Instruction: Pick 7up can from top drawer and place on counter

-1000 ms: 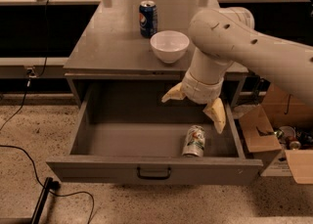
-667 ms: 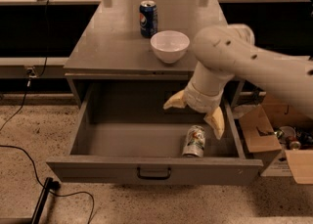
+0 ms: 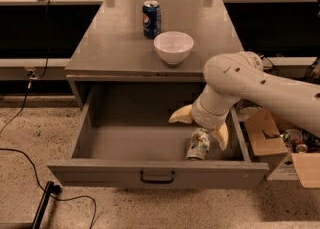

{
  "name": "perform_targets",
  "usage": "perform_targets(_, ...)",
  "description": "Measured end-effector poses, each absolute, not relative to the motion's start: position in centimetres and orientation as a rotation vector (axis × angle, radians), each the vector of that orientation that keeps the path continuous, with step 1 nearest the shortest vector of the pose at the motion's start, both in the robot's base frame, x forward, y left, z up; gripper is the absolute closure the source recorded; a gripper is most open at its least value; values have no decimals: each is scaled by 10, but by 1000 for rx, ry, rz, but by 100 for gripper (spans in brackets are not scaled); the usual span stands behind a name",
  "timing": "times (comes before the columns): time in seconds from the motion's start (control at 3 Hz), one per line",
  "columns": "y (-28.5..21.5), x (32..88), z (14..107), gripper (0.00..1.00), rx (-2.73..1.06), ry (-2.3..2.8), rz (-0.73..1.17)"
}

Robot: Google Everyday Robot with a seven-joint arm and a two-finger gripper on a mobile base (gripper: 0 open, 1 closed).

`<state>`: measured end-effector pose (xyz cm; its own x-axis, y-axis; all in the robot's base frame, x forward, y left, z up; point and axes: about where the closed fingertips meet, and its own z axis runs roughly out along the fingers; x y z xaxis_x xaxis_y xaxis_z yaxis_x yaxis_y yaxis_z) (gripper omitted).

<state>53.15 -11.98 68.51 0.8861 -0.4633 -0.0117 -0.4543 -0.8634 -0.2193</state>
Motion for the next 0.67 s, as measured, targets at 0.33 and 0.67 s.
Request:
perform_targets(0.33,-115,535,675,0,-2874,640,-25)
perform_targets(0.67,-120,536,643,0,-2885,545,-4)
